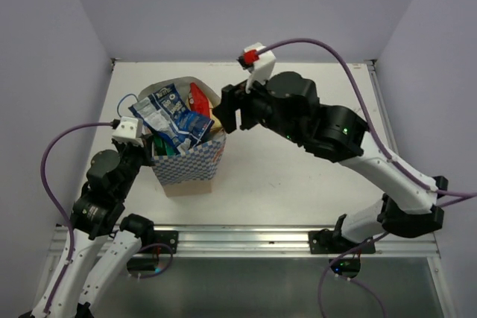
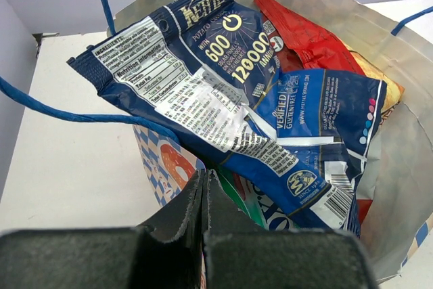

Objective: Place the snacks into the paper bag

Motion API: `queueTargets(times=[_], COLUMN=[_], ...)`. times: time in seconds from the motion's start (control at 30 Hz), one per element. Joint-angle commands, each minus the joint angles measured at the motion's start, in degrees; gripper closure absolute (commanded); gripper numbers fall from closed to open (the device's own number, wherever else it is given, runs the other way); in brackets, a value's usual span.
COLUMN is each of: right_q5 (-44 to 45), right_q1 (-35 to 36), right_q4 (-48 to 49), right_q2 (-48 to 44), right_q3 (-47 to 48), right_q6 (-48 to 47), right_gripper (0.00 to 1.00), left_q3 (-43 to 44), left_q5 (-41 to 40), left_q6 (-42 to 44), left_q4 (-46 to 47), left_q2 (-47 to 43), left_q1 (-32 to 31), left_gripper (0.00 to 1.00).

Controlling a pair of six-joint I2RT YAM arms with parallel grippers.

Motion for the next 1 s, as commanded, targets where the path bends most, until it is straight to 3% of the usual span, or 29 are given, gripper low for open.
queueTargets(times=[0.0,0.23,0.47,0.8,0.97], right_q5=[6.9,9.0,14.6,11.1,8.8], right_q1=[0.2,0.1,-0.3,-5.6,-7.8], right_q4=[0.5,4.0,7.8,10.6,11.3], right_q2=[-2.7,-4.7,-1.5,2.5,4.1], right_q3=[-13.9,-23.9,-22.7,-21.9,-23.7], right_q6=[4.6,9.1,7.6,9.1,10.7], right_gripper=[0.30,0.31,0.34,0.38,0.50], left_q3=[0.6,0.6,0.5,0.1,0.2], left_q5=[1.4,1.3,1.4,1.8,1.8], left_q6=[0.6,0.7,0.7,0.9,0.9], left_q4=[3.7,3.6,3.5,3.9,3.7], left_q2=[0.5,0.3,-0.2,-1.0,-1.0], left_q1=[-0.3,-0.3,-0.3,-0.3,-0.3], left_gripper=[1.00,1.00,1.00,1.00,1.00])
